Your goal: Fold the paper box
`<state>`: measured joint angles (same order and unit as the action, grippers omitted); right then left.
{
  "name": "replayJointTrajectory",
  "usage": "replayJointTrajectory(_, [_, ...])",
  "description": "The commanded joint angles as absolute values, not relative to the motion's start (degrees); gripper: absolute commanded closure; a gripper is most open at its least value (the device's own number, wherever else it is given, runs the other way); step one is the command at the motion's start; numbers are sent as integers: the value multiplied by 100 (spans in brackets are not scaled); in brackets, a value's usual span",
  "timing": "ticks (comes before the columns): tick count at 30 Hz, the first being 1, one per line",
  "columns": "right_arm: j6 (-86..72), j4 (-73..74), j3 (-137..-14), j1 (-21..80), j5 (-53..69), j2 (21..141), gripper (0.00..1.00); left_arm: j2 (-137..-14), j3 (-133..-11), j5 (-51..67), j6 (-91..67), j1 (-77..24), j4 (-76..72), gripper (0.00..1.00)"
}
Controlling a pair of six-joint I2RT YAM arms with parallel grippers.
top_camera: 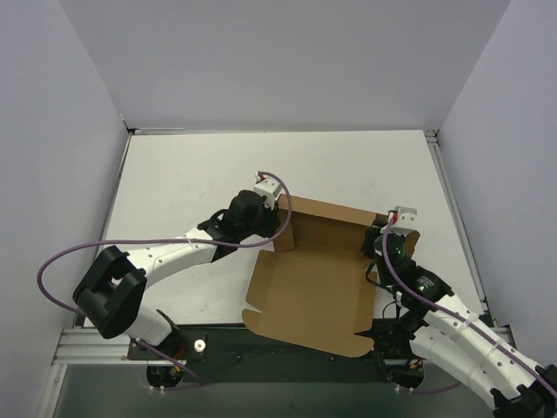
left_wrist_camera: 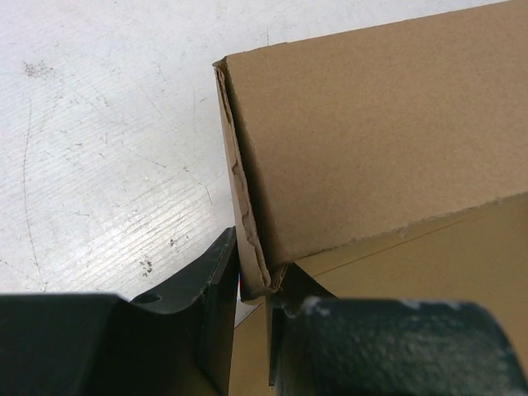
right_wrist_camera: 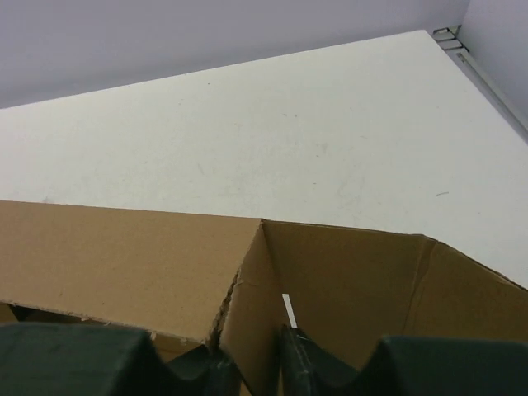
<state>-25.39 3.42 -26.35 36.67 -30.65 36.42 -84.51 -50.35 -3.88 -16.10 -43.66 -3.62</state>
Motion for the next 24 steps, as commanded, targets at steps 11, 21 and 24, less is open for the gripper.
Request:
replayJointTrajectory(11, [-2223,44,-2487,3612,-3076,3551,88,-8358,-4369,237,-1442,-4280,-1581,49])
replayJointTrajectory(21, [-2241,44,-2461,3586,-2901,3498,88,-8393,-3991,430,-1195,-4219,-2442,46])
replayJointTrajectory(24, [-2241,44,-2461,3586,-2857,3489,88,-8446,-3946,518,-1099,-4193,-2759,43])
